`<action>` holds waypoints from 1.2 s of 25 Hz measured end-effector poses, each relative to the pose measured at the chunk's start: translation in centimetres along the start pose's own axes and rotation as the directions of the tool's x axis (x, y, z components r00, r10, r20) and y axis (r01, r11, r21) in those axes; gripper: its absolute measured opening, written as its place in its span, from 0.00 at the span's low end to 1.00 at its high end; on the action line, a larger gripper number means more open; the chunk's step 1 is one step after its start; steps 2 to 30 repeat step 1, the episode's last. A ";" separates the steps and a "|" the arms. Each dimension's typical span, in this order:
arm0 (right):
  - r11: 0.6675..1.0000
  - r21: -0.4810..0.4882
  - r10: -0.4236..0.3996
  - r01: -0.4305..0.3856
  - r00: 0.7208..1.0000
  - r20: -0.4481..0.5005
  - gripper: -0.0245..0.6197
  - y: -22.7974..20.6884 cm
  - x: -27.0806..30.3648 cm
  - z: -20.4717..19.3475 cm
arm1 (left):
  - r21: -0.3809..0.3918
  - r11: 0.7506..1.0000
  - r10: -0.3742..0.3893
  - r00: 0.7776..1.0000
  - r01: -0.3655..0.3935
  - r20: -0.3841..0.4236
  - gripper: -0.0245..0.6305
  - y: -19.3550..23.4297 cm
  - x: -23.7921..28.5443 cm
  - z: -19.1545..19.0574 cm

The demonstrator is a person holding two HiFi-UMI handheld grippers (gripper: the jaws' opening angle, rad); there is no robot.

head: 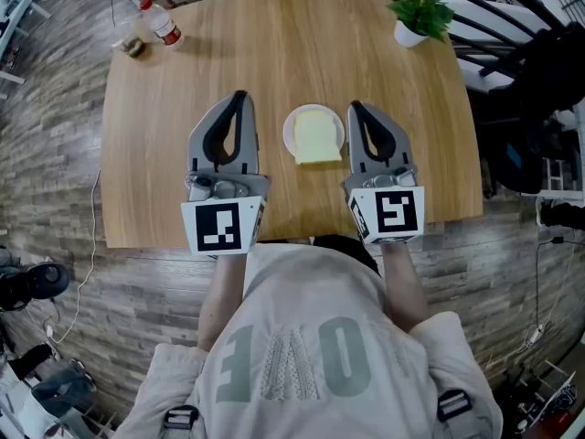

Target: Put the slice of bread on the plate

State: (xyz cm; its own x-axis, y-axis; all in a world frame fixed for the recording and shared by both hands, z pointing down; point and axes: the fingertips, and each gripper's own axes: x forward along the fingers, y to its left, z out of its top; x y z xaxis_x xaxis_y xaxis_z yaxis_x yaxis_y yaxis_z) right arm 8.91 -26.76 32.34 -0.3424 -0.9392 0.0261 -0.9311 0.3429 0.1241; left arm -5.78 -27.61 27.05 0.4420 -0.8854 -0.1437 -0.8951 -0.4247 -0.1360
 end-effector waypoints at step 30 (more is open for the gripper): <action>1.000 -0.004 0.002 -0.002 1.000 0.002 0.06 0.0 0.0 0.1 | 0.002 1.000 0.004 1.000 -0.004 0.003 0.05 0.1 0.0 0.1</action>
